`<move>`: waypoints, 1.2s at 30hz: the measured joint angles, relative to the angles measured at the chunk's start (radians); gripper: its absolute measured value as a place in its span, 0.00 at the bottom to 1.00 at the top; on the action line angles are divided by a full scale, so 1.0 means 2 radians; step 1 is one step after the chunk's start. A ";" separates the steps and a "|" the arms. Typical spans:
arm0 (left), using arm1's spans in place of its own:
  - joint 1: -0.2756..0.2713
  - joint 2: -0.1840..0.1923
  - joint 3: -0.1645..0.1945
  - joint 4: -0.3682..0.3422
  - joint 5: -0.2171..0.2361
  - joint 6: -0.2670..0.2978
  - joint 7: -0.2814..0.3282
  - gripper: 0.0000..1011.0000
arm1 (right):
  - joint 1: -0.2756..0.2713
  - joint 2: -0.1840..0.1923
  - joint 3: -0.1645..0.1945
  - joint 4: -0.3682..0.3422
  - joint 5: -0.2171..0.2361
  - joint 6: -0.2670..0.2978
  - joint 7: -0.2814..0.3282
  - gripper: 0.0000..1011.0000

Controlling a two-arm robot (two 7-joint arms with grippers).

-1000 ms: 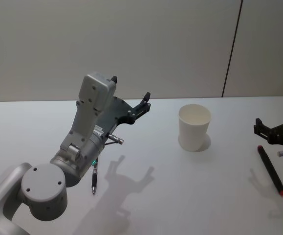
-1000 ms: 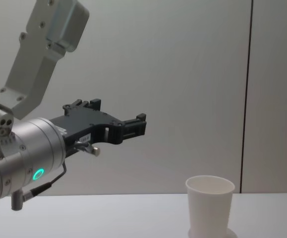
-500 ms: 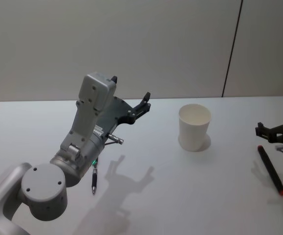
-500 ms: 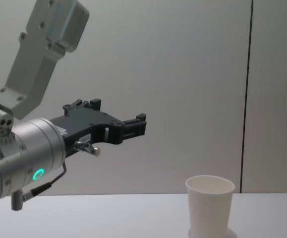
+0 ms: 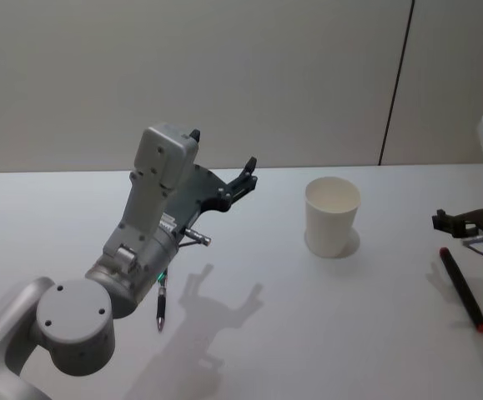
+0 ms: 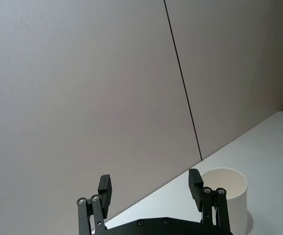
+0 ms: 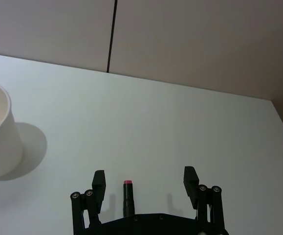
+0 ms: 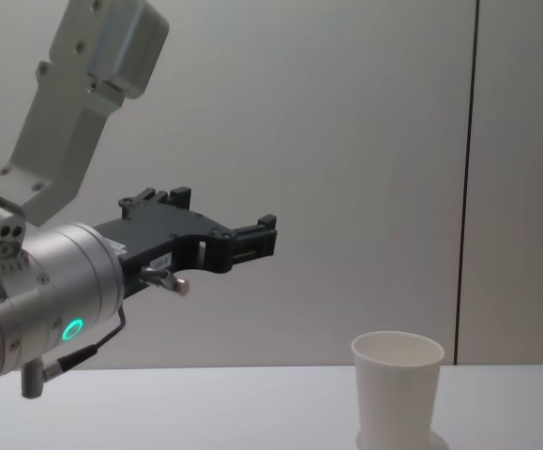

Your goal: Place the pen into the pen holder.

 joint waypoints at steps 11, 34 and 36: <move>0.000 0.000 0.000 0.000 0.000 0.000 0.000 0.99 | 0.027 -0.013 0.000 0.051 -0.016 0.005 0.004 0.99; 0.000 0.000 0.000 0.000 0.000 0.000 0.000 0.99 | 0.054 -0.030 0.005 0.127 -0.019 0.014 0.002 0.99; 0.000 0.000 0.000 0.000 0.000 0.000 0.000 0.99 | 0.056 -0.032 0.006 0.135 -0.016 0.013 0.000 0.99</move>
